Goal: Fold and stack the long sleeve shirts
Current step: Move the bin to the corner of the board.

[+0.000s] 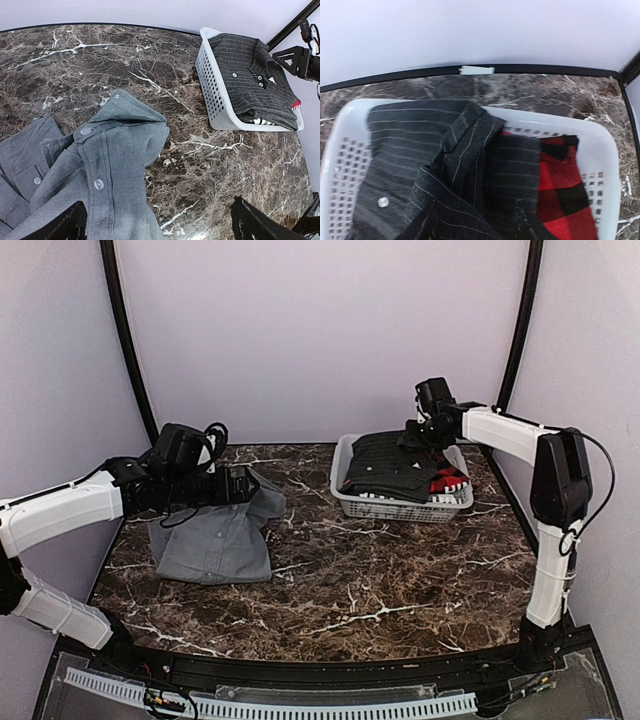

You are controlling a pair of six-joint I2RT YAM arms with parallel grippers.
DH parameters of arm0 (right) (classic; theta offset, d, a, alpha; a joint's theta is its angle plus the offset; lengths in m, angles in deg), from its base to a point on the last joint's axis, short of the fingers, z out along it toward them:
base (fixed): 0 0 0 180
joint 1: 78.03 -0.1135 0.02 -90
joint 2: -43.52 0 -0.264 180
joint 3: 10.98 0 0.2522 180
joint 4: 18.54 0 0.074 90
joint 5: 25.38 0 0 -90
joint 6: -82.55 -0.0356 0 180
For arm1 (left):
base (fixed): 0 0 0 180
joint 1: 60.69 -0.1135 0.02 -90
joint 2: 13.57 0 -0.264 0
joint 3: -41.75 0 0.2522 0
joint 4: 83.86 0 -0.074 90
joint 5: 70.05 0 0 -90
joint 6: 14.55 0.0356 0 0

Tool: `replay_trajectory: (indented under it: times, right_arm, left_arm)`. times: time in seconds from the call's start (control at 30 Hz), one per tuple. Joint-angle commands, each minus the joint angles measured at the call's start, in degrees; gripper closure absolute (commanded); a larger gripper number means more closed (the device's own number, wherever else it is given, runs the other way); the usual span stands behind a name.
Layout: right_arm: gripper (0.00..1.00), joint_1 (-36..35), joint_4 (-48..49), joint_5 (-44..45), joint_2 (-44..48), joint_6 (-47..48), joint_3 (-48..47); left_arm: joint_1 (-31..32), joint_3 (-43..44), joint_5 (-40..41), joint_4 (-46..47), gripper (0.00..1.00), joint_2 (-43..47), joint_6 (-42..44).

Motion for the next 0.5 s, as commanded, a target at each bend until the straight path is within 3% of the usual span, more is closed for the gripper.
replay_trajectory:
  times: [0.0,0.2,0.27,0.47]
  right_arm:
    - [0.43,-6.5,-0.5,0.0,6.6,1.4,2.8]
    - [0.24,-14.7,0.1,-0.7,9.5,-0.3,4.7]
    - [0.23,-16.8,0.3,-1.5,9.4,-0.9,4.2]
    - [0.22,-20.6,2.6,-14.7,4.8,-3.1,0.9]
  left_arm:
    - [0.3,2.4,0.3,0.9,0.01,0.2,1.4]
    - [0.3,2.8,1.0,0.8,0.01,-0.2,1.6]
    - [0.3,2.7,1.1,0.9,0.01,-0.1,1.6]
    - [0.3,2.5,1.6,0.8,0.01,0.2,1.4]
